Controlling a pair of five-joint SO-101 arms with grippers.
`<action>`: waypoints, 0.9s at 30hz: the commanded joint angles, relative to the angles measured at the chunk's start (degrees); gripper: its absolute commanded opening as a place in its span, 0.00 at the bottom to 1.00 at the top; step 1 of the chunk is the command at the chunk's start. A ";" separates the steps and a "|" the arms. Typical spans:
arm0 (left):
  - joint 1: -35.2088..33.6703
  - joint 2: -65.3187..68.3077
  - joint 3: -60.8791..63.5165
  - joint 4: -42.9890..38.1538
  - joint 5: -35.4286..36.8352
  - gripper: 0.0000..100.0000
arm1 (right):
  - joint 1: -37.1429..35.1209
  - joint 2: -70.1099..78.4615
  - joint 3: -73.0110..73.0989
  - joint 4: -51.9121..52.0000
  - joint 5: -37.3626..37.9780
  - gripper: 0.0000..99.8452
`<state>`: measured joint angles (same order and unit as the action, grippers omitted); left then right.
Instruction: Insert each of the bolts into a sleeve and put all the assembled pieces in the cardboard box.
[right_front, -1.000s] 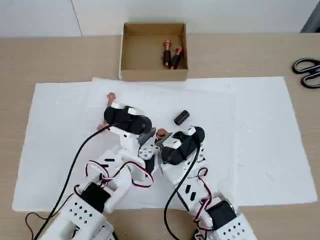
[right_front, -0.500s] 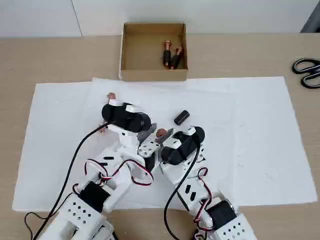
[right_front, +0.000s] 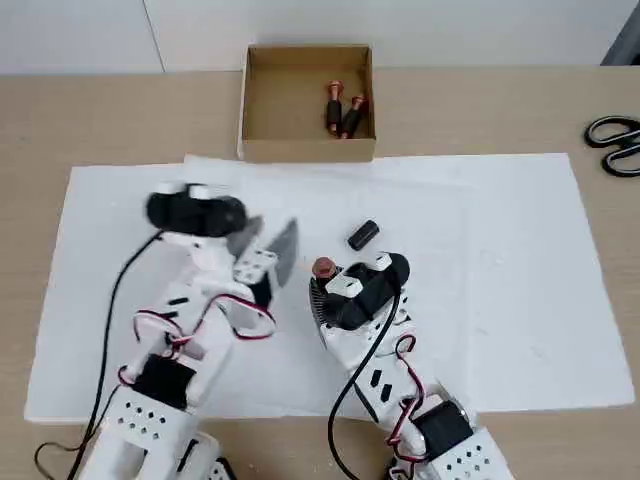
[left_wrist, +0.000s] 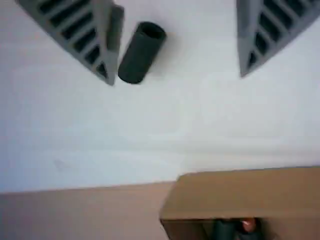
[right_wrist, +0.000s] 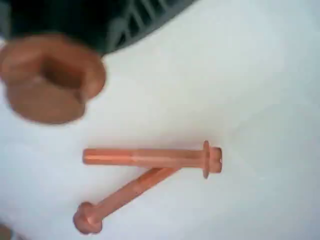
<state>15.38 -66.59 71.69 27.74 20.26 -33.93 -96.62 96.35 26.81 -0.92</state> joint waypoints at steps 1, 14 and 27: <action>-7.82 -4.66 -3.38 2.99 -0.26 0.15 | 0.13 -1.19 0.18 -1.19 -0.70 0.00; -34.99 -23.47 -3.38 23.91 -15.91 0.16 | 4.44 -0.66 0.09 0.22 -0.70 0.00; -32.18 10.99 -18.95 33.49 -20.04 0.19 | 11.74 32.22 -36.57 12.00 2.99 0.00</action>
<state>-18.20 -62.73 58.07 60.53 0.92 -22.86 -75.43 75.87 37.36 -0.57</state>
